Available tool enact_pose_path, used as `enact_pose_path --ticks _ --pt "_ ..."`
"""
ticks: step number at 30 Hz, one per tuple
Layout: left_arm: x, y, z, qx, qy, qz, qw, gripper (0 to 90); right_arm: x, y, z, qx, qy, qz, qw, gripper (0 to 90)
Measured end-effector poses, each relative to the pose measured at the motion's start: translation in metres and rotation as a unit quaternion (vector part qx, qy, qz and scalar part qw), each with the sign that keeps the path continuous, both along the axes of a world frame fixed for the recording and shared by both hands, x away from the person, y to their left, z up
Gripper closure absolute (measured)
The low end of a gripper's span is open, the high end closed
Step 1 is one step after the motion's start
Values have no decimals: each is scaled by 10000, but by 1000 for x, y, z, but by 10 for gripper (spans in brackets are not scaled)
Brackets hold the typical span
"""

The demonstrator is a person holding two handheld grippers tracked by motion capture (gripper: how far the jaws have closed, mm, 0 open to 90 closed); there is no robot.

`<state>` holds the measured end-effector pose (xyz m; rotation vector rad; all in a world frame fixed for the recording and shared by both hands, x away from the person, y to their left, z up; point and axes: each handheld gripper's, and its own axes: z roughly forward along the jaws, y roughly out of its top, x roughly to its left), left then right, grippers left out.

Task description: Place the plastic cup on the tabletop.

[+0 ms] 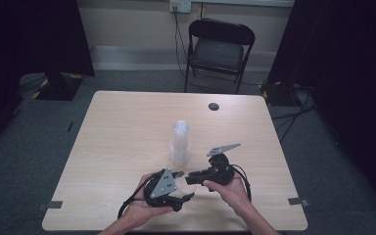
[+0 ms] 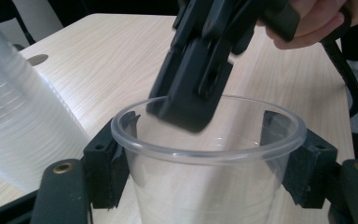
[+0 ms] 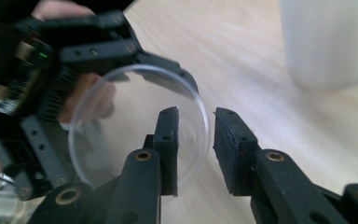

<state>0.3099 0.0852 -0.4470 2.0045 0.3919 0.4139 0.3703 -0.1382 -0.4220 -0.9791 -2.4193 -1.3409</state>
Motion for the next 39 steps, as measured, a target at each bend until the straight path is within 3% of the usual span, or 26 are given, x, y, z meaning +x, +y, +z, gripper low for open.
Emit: enact_pose_path --ticks 8,15,26,39 --pt "3 11 6 -405 108 259 9988 283 -4 -14 16 396 -416 -308 9979 705" --pt "8 22 12 -756 256 487 9956 283 -4 -30 20 426 -784 -650 9939 666" --pt "14 39 20 -1014 244 822 9911 284 -6 -38 20 391 -937 -874 9910 635" --pt "31 71 34 -1265 148 1343 9827 285 -7 -46 17 306 -978 -983 9899 631"
